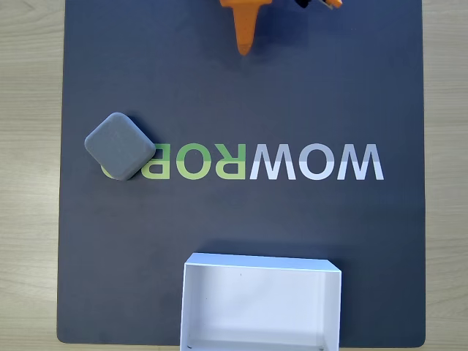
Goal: Grab the usb to bin
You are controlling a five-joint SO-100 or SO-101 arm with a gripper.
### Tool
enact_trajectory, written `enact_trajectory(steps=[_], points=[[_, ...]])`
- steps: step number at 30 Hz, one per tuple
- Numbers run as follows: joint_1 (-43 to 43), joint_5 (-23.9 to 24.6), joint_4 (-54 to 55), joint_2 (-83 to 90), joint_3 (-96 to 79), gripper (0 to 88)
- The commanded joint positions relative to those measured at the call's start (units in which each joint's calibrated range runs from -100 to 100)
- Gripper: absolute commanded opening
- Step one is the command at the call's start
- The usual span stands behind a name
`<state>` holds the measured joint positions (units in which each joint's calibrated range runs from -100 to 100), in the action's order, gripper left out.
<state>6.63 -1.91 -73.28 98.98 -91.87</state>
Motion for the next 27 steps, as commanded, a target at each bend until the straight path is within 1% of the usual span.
enact_trajectory(steps=[1, 16, 20, 24, 27], points=[[0.1, -0.24, -0.45, 0.08, 0.09, 5.2], [-0.23, -0.29, -0.36, 0.0, 0.18, 5.2], [0.36, 0.13, 0.16, -2.63, 0.99, 5.8], [1.37, -0.19, 9.16, -12.29, 4.96, 5.9], [6.67, 0.23, 16.92, -22.89, 13.55, 5.9]])
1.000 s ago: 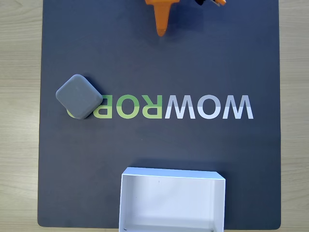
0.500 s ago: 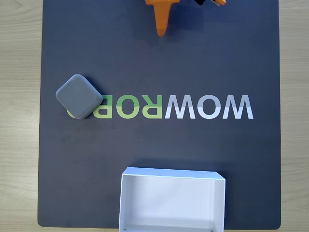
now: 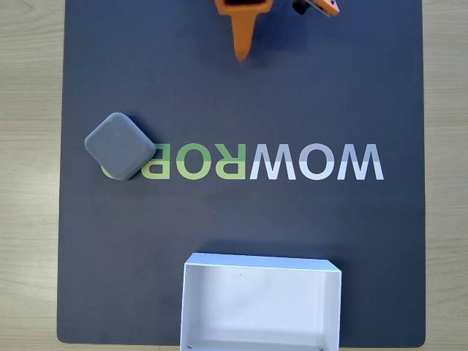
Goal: Grab the usb to bin
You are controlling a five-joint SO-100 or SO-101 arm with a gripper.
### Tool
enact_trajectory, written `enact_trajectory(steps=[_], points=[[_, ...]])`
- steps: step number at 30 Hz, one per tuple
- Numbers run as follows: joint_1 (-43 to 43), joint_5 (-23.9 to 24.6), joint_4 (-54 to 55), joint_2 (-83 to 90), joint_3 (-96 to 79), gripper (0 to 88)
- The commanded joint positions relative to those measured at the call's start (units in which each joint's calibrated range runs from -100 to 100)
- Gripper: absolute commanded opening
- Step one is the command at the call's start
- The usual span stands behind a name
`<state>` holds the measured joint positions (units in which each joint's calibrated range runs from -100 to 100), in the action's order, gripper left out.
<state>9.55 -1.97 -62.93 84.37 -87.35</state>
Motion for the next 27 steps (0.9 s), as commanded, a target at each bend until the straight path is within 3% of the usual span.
enact_trajectory(steps=[1, 6, 14, 17, 23, 27], points=[[5.27, 0.34, 8.85, -12.34, 12.73, 5.9], [13.35, 0.97, 9.46, -34.64, 32.33, 6.0], [21.68, 6.54, -7.47, -65.76, 60.43, 7.1], [24.29, 6.59, -15.59, -74.23, 68.83, 15.8], [27.15, 6.7, -24.85, -85.6, 83.28, 42.6], [27.24, 8.7, -25.98, -91.28, 86.99, 50.4]])
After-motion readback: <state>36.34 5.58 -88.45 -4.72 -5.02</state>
